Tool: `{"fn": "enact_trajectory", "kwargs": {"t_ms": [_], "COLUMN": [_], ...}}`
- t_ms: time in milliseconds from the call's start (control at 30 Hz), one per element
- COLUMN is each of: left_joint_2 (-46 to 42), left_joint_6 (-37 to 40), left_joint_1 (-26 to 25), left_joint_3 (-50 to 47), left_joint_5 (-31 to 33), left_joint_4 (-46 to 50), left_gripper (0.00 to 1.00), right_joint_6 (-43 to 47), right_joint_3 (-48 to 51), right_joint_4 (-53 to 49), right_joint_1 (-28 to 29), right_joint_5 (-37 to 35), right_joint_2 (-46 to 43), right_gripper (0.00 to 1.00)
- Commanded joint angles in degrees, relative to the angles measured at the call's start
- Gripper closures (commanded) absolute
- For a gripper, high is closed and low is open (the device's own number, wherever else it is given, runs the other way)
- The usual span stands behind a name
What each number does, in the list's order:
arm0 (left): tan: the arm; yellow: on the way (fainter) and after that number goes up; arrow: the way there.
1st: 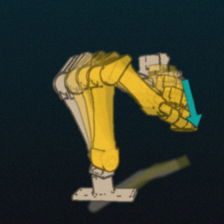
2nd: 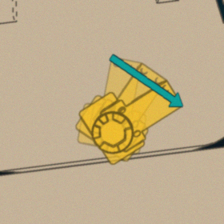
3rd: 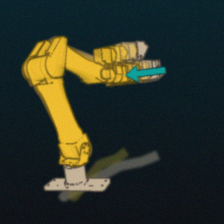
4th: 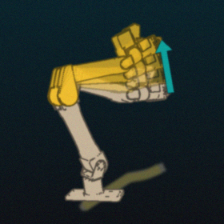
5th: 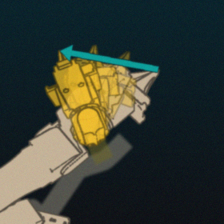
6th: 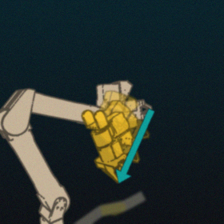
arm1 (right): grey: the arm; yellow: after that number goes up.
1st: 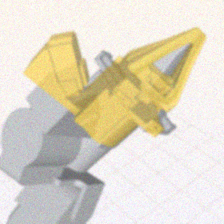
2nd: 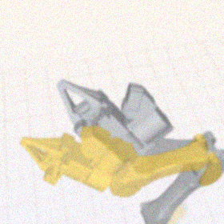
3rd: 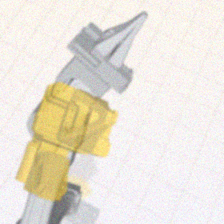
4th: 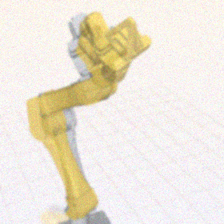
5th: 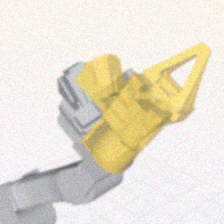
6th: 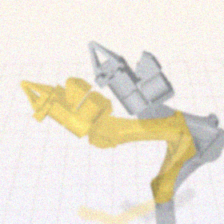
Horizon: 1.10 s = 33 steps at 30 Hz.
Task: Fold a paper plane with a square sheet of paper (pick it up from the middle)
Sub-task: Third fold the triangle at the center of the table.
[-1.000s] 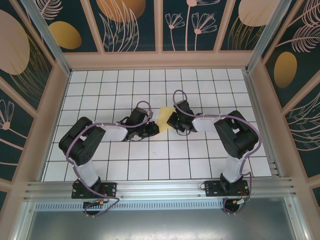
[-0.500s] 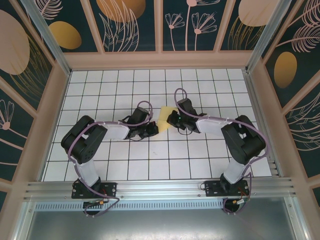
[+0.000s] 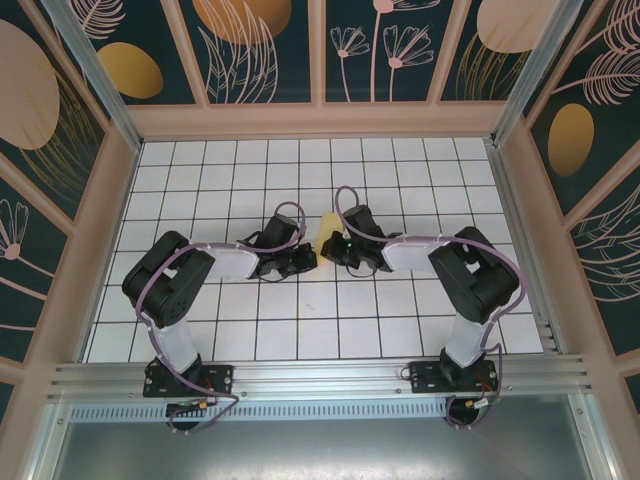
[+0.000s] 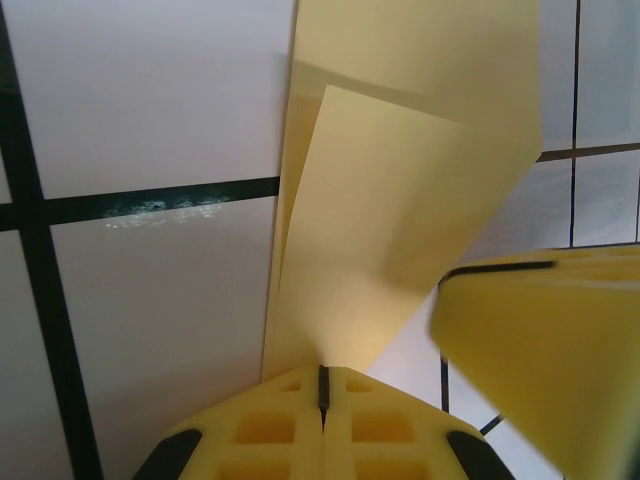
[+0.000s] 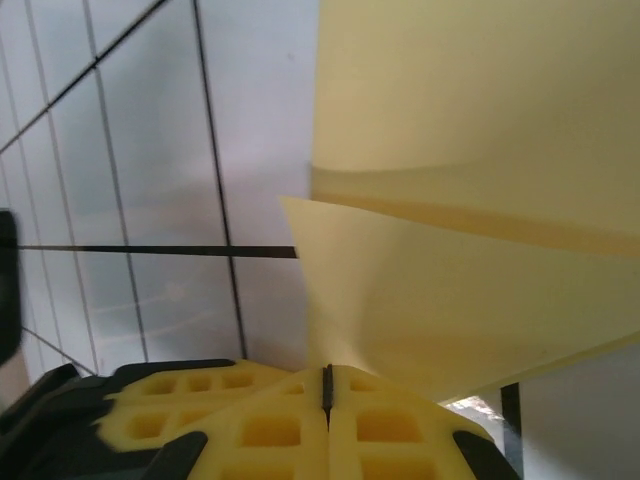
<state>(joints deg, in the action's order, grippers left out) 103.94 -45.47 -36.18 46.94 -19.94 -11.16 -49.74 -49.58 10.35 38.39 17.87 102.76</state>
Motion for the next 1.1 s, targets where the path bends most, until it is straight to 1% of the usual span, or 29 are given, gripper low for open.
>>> {"fn": "enact_trajectory", "kwargs": {"t_ms": [0,167,300,467,600,633,700,833,967,1000,1067], "left_joint_2": [2.03,1.92,1.97,2.46,2.84,2.77,2.45,1.38,-0.65,-1.22,-3.3], "left_joint_6": [0.91,0.41,1.12,3.48,4.6,4.69,4.91,5.38,6.09,6.17,6.11], "left_joint_1": [-0.06,-0.07,-0.03,-0.1,-0.08,-0.09,-0.07,-0.09,-0.1,-0.03,-0.04], "left_joint_3": [-0.53,-0.95,-1.03,-1.62,-2.9,-3.2,-3.51,-3.22,-1.99,-1.53,-0.27], "left_joint_5": [2.65,2.81,3.14,4.91,4.61,4.65,4.55,4.14,3.49,3.26,2.38], "left_joint_4": [2.98,2.64,3.53,6.77,7.32,7.28,7.27,7.18,7.29,7.42,7.14], "left_gripper": [1.0,1.0,1.0,1.0,1.0,1.0,1.0,1.0,1.0,0.99,0.94], "right_joint_6": [-1.33,-1.05,1.11,3.5,5.79,6.71,8.57,11.84,13.67,13.87,13.75], "right_joint_3": [-0.65,-0.43,-1.26,-0.1,1.7,2.05,2.55,2.55,1.13,0.92,0.87], "right_joint_4": [1.3,0.8,-4.02,-5.55,-4.72,-5.0,-5.16,-5.97,-8.08,-8.36,-8.52], "right_joint_1": [0.67,0.72,-0.18,-3.99,-7.57,-9.39,-11.27,-14.21,-16.0,-16.01,-15.94], "right_joint_5": [1.73,2.37,-1.4,-3.17,-1.66,-1.45,-1.17,-0.88,-2.34,-2.74,-2.84], "right_joint_2": [2.2,3.87,4.07,3.42,2.83,2.75,2.31,0.04,-5.34,-6.79,-9.9], "right_gripper": [1.0,1.0,1.0,1.0,1.0,1.0,1.0,0.99,0.97,0.95,0.91]}}
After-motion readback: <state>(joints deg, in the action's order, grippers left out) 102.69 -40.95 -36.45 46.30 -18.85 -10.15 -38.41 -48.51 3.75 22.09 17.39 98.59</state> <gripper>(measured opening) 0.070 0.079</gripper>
